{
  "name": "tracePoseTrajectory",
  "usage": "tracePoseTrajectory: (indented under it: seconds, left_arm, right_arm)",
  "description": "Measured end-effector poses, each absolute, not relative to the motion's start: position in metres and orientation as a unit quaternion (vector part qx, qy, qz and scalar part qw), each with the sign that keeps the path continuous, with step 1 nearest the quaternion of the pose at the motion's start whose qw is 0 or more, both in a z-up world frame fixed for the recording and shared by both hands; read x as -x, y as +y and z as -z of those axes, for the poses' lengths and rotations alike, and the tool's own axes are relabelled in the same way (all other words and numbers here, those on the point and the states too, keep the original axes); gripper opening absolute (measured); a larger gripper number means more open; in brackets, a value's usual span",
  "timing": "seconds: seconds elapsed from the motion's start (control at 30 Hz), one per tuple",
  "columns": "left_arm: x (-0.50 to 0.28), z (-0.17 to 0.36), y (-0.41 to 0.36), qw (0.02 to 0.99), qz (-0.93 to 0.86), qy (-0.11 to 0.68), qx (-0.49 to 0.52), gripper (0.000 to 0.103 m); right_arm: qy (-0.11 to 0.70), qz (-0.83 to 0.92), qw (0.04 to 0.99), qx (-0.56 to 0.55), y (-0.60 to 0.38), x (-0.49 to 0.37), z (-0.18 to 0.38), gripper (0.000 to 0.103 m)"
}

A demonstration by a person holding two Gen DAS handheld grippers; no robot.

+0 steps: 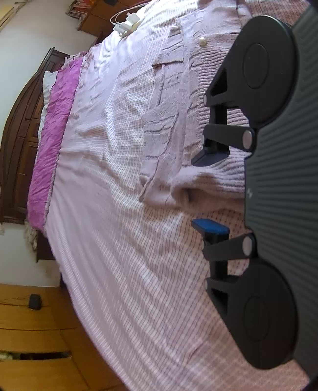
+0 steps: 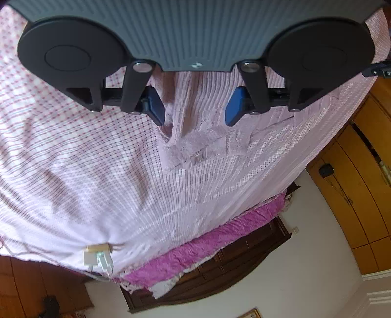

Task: Fold small clothes
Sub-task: 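Open both tools and withdraw from the folded cardigan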

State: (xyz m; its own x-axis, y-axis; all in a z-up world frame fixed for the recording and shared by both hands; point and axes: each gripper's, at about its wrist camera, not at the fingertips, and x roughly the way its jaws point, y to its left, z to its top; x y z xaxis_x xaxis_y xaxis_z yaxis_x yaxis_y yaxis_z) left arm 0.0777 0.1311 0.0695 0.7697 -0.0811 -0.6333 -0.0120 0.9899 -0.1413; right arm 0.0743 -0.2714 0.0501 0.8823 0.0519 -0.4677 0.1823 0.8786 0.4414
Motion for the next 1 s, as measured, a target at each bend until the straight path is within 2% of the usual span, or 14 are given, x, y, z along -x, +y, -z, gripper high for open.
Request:
tracePoseTrajectory:
  seconds: [0.33,1.0]
  left_arm:
    - [-0.056,-0.086,0.12,0.946,0.013,0.32,0.051,0.053]
    - [-0.041,-0.067,0.08,0.933,0.064,0.354,-0.019,0.054]
  right_arm:
    - [0.211,0.04,0.963,-0.165,-0.242,-0.033,-0.073,0.065]
    - [0.254,-0.065,0.963,0.059,-0.144,-0.025,-0.063,0.065]
